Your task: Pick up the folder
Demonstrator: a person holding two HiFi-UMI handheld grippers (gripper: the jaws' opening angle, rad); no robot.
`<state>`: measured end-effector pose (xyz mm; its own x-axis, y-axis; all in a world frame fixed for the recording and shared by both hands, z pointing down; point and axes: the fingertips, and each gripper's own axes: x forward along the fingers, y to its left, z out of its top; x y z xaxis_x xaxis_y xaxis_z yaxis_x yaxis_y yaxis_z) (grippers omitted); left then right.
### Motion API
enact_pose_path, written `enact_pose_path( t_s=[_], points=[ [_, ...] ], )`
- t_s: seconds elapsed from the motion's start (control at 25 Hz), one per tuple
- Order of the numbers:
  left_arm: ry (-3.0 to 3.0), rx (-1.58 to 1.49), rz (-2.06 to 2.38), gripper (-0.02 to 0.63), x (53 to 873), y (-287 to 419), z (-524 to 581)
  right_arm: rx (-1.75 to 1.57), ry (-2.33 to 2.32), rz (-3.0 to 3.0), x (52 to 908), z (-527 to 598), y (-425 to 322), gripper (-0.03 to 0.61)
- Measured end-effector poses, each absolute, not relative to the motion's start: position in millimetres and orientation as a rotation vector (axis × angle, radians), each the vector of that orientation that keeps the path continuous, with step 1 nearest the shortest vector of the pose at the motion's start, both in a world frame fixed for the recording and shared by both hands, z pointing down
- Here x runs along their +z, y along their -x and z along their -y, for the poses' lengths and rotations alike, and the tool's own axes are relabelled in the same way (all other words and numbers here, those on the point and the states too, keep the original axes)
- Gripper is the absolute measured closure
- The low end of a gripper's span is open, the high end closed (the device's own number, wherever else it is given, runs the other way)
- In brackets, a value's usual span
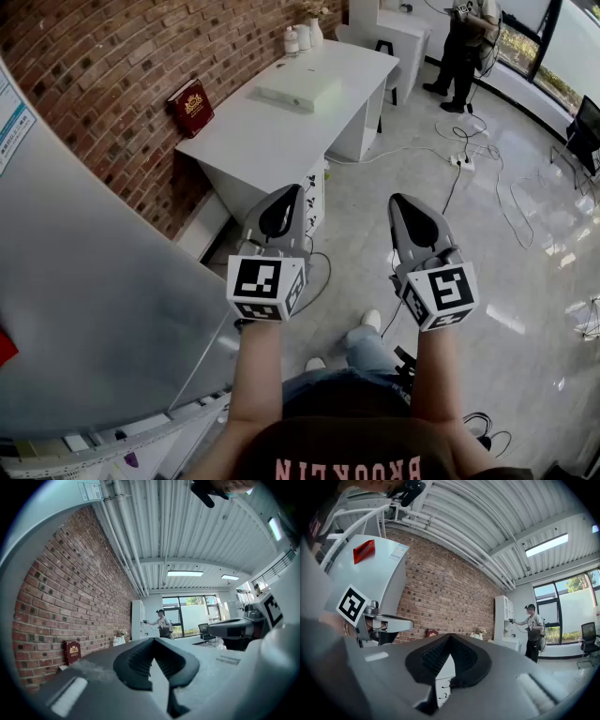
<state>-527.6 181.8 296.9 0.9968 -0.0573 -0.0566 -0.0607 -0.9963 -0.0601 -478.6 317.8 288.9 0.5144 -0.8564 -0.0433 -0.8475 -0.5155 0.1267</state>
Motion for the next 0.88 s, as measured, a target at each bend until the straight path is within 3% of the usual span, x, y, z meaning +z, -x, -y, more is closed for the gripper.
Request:
enact_pose_path(
  t_s=[0.36, 0.88],
  points=[
    [3.07, 0.059, -0.127, 0.617, 301, 477, -173, -0.179, -2.655, 1.512, 288, -315, 418, 0.578],
    [3.05, 0.008, -0.242, 0.617, 303, 346, -194, -0.186, -2.586, 1.642, 287, -324, 281, 0.577]
  ],
)
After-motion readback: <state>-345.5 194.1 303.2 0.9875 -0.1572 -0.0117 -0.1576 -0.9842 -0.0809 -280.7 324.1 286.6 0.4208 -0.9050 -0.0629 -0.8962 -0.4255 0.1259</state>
